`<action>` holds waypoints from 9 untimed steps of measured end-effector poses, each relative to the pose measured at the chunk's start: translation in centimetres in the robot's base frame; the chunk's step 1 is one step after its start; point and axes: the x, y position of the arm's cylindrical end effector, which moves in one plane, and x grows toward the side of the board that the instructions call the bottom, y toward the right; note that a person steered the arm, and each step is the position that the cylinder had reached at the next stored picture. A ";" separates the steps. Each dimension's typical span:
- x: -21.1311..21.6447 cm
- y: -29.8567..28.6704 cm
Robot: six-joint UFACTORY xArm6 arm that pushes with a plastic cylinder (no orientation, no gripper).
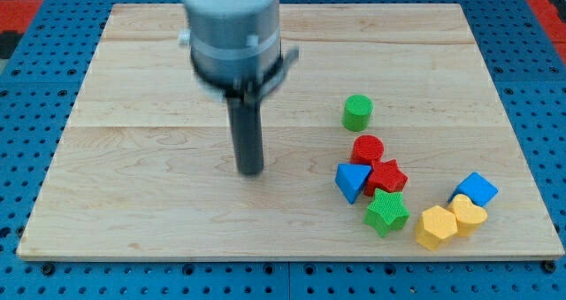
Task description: Move the green star above the yellow hexagon
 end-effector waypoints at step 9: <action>4.3 13.8</action>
